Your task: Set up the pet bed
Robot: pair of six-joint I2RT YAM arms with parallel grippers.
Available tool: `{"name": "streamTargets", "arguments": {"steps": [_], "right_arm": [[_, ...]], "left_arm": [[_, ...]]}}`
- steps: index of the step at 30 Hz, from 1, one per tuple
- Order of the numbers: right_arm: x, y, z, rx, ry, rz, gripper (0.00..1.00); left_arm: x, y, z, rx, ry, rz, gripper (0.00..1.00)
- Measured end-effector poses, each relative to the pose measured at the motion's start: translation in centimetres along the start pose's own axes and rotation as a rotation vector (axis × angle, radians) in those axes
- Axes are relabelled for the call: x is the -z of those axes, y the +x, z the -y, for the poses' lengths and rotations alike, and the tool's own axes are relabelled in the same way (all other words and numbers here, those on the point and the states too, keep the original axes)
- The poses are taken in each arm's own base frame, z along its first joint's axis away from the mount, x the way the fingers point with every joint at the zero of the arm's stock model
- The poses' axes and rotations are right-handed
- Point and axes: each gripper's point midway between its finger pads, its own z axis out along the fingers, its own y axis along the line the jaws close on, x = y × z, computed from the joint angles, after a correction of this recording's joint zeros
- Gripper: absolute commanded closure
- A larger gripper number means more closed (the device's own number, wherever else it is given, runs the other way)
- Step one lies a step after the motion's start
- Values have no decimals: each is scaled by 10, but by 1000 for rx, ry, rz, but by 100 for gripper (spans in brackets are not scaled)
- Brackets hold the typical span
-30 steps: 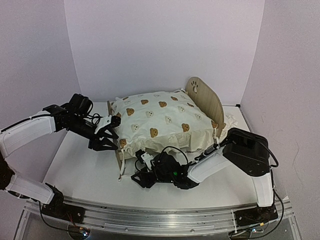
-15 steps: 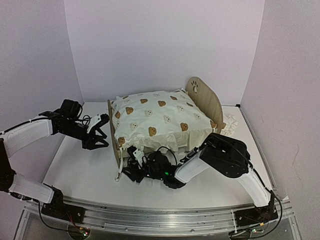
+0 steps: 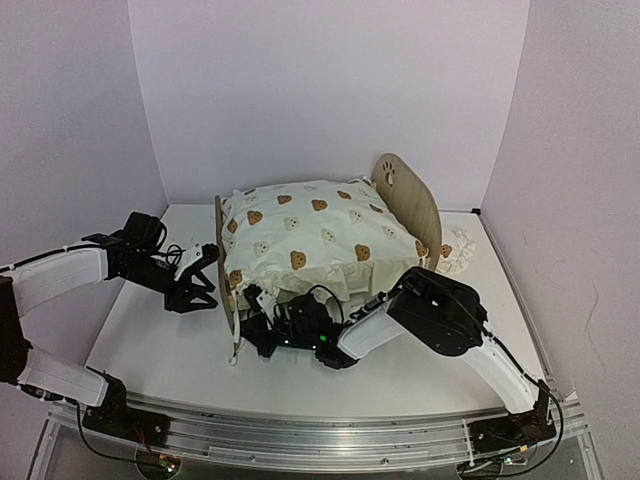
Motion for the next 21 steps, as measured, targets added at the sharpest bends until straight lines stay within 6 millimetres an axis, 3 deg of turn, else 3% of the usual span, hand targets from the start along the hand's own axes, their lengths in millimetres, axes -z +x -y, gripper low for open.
{"name": "streamTargets", "arguments": {"steps": [4, 7, 9, 12, 15, 18, 21], "right_arm": [[5, 7, -1, -7, -1, -22, 100], [18, 18, -1, -25, 19, -74, 100], [29, 20, -6, -32, 30, -114, 100], [43, 8, -16, -39, 40, -136, 100], [58, -14, -34, -64, 40, -132, 100], [73, -26, -49, -97, 37, -142, 100], [83, -25, -58, -148, 37, -195, 100]], "left_arm": [[3, -7, 4, -8, 16, 29, 58], [14, -26, 15, -52, 32, 107, 59], [21, -45, 31, -140, 41, 173, 59], [17, -60, 65, -255, 100, 216, 59], [2, -52, 84, -282, 173, 201, 59], [-15, -36, 80, -244, 193, 149, 59], [-27, -29, 71, -246, 181, 122, 59]]}}
